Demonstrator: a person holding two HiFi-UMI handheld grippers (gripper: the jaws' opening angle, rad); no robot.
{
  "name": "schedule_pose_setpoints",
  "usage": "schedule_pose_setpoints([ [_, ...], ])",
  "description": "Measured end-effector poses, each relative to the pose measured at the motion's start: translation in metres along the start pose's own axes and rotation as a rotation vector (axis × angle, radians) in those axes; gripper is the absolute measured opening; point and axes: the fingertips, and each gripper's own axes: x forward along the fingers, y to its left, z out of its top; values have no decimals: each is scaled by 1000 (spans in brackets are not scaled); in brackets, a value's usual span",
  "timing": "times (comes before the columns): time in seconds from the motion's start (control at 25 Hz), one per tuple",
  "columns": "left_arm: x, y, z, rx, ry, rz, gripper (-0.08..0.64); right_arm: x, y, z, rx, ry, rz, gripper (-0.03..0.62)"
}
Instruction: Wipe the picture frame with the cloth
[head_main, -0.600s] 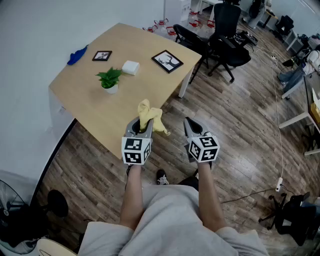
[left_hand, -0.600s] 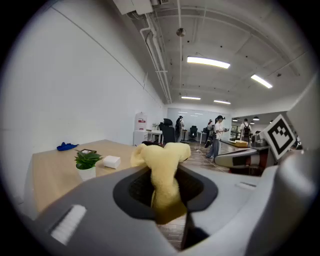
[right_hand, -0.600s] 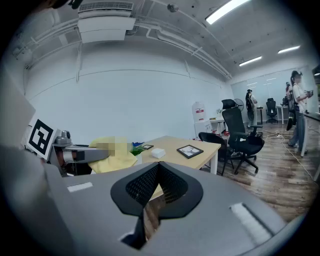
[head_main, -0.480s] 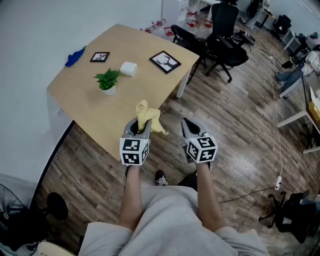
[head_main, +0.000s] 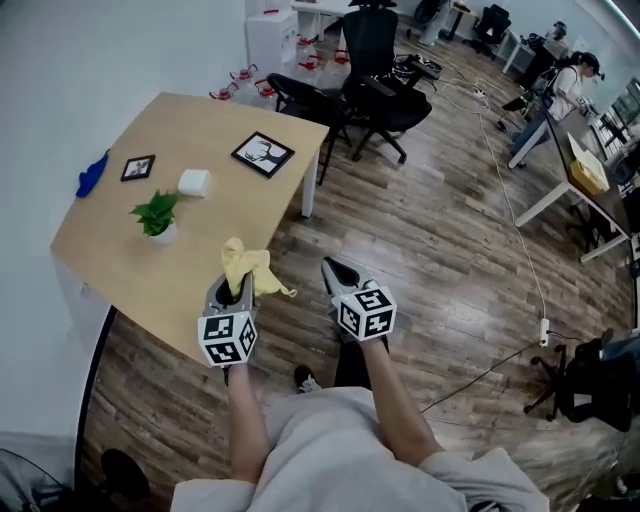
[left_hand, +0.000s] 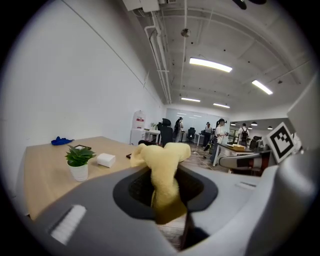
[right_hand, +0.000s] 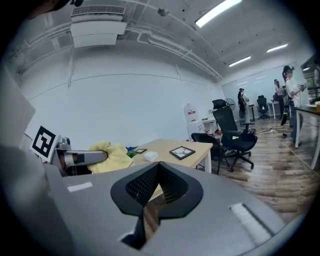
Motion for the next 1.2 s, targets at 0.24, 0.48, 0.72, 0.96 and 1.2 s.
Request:
schedule_pose_setpoints([
  [0.24, 29, 1, 14, 27, -2, 6, 150, 24, -14, 18, -10, -31, 40, 2],
  [0.48, 73, 6, 35, 32, -16, 30, 150, 55, -50, 41, -12, -25, 74, 2],
  [0.72, 121, 6, 56, 43, -13, 54, 150, 92, -92, 68, 13, -38, 118, 2],
  [0.96, 173, 6, 66, 43, 16, 78, 150, 129, -130, 82, 30, -38, 187, 2],
  [1.2, 222, -6, 76, 36, 57, 118, 150, 149, -184, 107, 96, -35, 255, 2],
])
